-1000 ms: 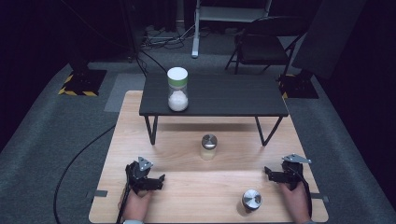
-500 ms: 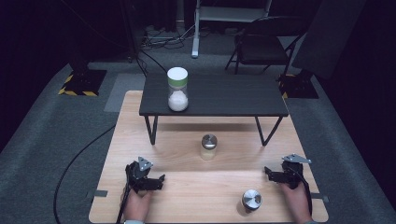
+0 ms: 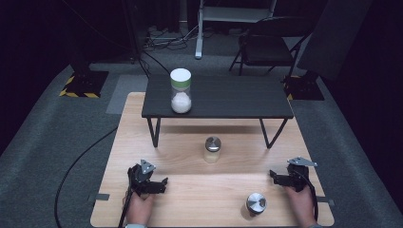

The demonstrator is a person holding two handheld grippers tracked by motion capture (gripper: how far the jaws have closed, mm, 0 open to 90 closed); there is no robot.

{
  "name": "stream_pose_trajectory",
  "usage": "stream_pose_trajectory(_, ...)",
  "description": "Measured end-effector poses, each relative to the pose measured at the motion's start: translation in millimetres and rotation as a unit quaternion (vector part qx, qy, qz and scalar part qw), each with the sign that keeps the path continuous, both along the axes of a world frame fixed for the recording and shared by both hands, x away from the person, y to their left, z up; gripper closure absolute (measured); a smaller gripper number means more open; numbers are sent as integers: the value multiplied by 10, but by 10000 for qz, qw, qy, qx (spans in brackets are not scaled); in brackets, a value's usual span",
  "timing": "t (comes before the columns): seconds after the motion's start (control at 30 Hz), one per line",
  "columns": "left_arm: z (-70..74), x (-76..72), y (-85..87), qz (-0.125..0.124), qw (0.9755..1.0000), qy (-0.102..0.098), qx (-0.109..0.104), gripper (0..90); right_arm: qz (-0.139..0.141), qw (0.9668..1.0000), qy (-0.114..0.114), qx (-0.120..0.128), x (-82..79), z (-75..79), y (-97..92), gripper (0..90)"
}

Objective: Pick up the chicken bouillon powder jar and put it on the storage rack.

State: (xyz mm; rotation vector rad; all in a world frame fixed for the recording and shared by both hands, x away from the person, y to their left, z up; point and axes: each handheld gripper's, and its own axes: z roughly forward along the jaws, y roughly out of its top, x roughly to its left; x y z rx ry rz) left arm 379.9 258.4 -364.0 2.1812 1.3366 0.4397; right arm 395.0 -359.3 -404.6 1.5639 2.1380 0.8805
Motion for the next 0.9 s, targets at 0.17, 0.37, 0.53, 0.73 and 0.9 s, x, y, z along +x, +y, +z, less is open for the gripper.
stream_pose_trajectory(0.17,0,0,0,-1,10000,1,1,6,35,10000,2,22,4,0,-15,33)
stream_pose_trajectory(0.37,1,1,0,-2,10000,1,1,6,98,9999,-56,76,-8,28,-44,41)
stream_pose_trajectory(0.53,0,0,0,-1,10000,0,0,6,92,9998,-158,109,-25,133,-53,41)
stream_pose_trajectory(0.73,1,0,-1,-3,10000,7,1,5,95,9987,-423,276,-55,345,-87,40)
stream_pose_trajectory(0.9,2,1,-1,-5,10000,8,1,5,141,9978,-524,373,-60,494,-104,40)
